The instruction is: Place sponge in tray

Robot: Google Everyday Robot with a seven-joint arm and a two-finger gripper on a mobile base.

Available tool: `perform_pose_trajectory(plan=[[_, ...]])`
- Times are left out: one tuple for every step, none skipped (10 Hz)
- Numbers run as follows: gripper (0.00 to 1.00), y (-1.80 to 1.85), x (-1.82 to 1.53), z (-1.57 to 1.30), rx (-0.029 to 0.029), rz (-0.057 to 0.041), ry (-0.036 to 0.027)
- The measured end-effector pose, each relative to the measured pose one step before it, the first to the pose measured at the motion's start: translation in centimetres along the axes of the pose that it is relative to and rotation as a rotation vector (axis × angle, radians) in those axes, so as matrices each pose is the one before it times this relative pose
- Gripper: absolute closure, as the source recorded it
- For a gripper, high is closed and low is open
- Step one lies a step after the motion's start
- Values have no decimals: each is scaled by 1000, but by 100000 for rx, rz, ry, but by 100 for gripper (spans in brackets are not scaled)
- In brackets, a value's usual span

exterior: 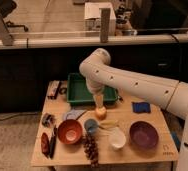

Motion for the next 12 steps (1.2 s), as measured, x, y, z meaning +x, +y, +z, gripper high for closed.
perform_pose_trajectory(plan=[[20,-331,-377,129,325,-1135,-166],[20,-455,-847,81,298,-855,-473],[20,-161,-62,-2,79,1795,-284],[20,29,527,98,-110,1821,-167],[20,153,758,194,-305,1768,-213],[20,296,1542,224,-437,2885,-309],[20,408,2049,346,-617,2348,-86],[20,344,1661,274,-541,1820,-298],[20,571,3121,567,-898,3138,-163],[20,515,3328,742,-1202,3388,-366],[20,179,1955,446,-840,1780,-160],[20,87,1514,389,-644,1401,-136]])
